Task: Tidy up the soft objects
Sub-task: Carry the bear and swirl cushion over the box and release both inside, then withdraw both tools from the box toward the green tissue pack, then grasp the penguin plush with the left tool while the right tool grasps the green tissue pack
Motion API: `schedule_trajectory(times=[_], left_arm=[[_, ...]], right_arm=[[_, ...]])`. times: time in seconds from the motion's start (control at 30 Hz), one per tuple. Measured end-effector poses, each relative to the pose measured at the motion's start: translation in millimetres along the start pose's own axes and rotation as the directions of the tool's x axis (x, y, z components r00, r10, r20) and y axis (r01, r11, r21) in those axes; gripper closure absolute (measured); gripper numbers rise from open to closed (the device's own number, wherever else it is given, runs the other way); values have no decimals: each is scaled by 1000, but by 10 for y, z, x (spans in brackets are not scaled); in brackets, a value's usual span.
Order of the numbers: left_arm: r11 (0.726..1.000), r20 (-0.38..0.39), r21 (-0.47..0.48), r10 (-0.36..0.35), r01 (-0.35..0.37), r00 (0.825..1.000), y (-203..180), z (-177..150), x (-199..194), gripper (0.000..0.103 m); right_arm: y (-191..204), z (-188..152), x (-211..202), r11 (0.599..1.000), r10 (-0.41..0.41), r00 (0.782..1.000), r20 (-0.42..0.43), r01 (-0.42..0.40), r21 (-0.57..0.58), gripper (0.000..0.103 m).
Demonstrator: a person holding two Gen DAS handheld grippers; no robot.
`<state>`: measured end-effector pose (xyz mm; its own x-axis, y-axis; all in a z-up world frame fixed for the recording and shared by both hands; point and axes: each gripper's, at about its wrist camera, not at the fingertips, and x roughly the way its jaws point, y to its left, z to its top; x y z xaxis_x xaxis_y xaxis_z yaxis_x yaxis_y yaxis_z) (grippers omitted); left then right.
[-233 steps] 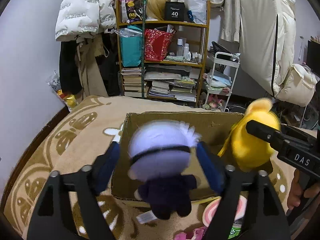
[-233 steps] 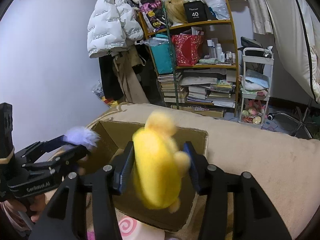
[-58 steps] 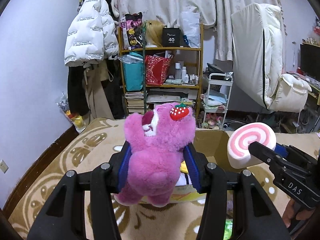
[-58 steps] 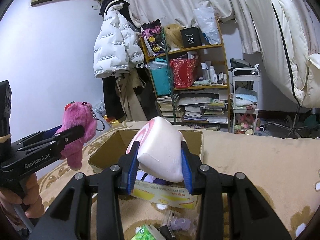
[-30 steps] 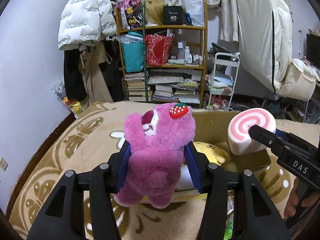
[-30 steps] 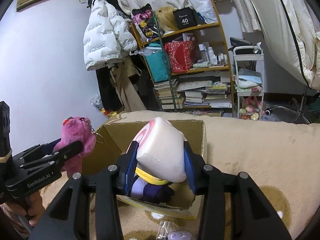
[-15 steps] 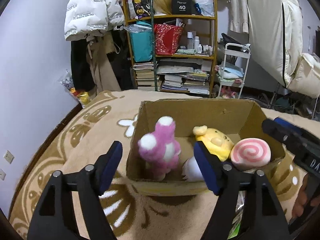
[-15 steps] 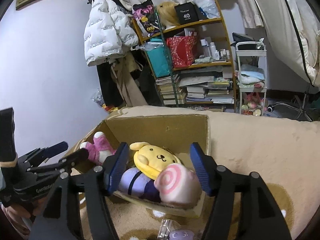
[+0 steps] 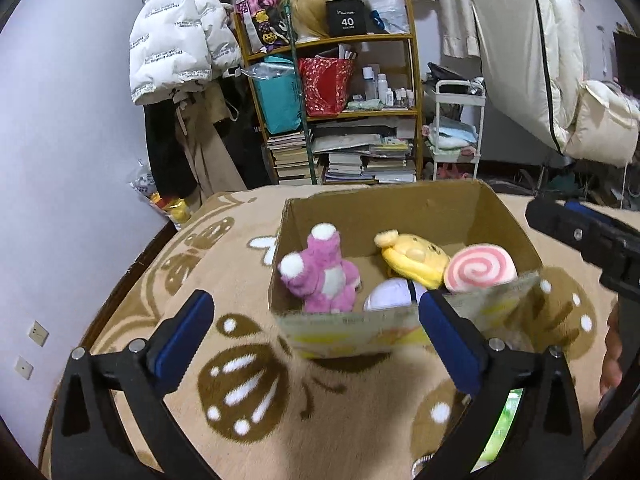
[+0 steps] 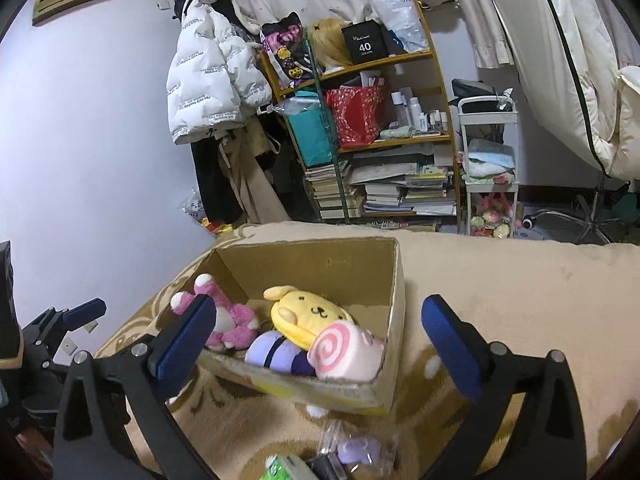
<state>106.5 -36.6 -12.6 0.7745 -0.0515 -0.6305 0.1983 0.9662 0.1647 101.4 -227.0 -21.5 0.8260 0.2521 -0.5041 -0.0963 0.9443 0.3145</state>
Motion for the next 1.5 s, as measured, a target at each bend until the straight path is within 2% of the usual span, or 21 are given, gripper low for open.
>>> schedule_trajectory(times=[0.13, 0.3, 0.57, 0.87, 1.13, 1.27, 1.33, 1.4, 1.5], left_arm=[[1000, -28, 4, -15, 16, 999, -22, -66, -139, 1], [997, -76, -60, -50, 46, 996, 52, -122, -353, 2], [998, -113, -40, -60, 56, 992, 42, -291, -618, 2], [992, -196, -14, -122, 122, 973, -122, -412, -654, 2], [984, -292, -57, -178, 169, 940, -139, -507, -428, 1], [977, -352, -81, -214, 198, 911, -149, -576, -288, 2], [973, -383, -82, -230, 215, 895, -182, -621, -204, 2], [971, -406, -81, -237, 224, 882, -219, -654, -140, 2], [967, -437, -87, -252, 238, 864, -272, -679, -41, 2]], right_arm=[[39, -39, -140, 1000, -3, 1000, -4, 3, -7, 0], [115, -66, -332, 999, 34, 999, -37, -34, -8, 0], [212, -161, -548, 1000, 24, 995, -100, -25, -14, 0], [315, -351, -674, 1000, 25, 979, -201, -28, -12, 0], [266, -428, -589, 1000, 14, 965, -262, -10, 13, 0], [212, -498, -447, 999, 12, 948, -319, -1, 36, 3], [185, -535, -373, 999, 15, 937, -348, 2, 47, 6], [165, -575, -299, 998, 18, 925, -379, 4, 57, 18], [113, -646, -167, 997, 20, 901, -433, 14, 75, 24]])
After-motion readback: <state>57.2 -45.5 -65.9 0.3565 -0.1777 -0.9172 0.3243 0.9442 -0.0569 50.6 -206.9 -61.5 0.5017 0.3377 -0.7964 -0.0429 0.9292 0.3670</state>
